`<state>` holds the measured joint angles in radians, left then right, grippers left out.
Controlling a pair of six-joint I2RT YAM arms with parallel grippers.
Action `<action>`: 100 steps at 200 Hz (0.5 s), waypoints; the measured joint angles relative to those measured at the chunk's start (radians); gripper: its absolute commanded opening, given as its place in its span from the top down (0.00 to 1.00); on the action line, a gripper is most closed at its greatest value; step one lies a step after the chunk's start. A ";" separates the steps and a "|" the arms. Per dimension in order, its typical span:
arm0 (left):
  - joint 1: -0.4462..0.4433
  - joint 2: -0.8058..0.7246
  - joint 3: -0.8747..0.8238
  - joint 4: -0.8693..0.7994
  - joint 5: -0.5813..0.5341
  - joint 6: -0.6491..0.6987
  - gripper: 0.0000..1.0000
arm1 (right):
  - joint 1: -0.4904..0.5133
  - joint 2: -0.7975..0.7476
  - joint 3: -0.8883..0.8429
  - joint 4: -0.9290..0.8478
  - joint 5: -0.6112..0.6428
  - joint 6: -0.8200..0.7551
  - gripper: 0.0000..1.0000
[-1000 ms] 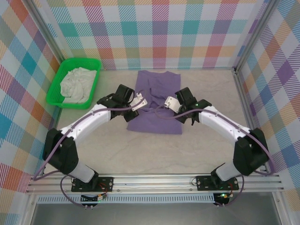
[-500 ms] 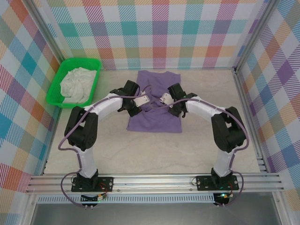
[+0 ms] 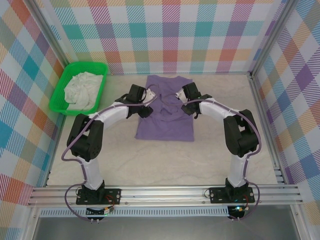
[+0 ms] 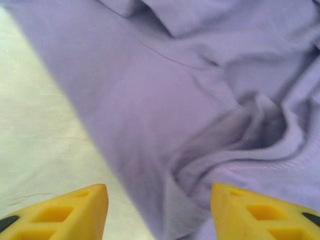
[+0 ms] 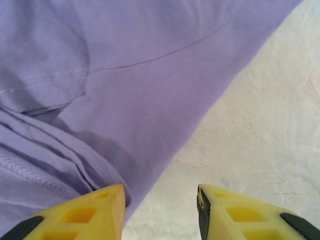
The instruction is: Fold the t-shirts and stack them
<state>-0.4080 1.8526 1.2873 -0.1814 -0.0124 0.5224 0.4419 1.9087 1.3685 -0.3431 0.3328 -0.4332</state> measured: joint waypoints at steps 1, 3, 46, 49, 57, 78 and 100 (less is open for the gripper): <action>0.001 -0.003 -0.004 0.004 -0.002 -0.004 0.39 | -0.001 -0.001 -0.001 0.001 0.000 0.001 0.56; 0.004 -0.013 -0.014 0.019 -0.011 -0.012 0.39 | -0.002 -0.005 -0.003 0.003 -0.001 0.002 0.56; 0.063 -0.269 -0.287 0.364 -0.071 -0.127 0.15 | -0.021 -0.218 -0.132 0.036 -0.056 0.037 0.52; 0.066 -0.288 -0.306 0.389 -0.072 -0.143 0.12 | -0.023 -0.235 -0.142 0.038 -0.064 0.036 0.51; 0.073 -0.343 -0.357 0.460 -0.081 -0.163 0.05 | -0.024 -0.286 -0.167 0.041 -0.086 0.027 0.48; 0.090 -0.472 -0.467 0.641 -0.102 -0.213 0.00 | -0.030 -0.406 -0.222 0.035 -0.152 -0.019 0.46; 0.129 -0.594 -0.545 0.775 -0.105 -0.304 0.00 | -0.040 -0.505 -0.281 0.006 -0.231 -0.108 0.46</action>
<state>-0.2790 1.2587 0.7425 0.5938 -0.1173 0.2184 0.4023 1.4033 1.0878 -0.3370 0.1017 -0.5411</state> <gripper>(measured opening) 0.995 0.537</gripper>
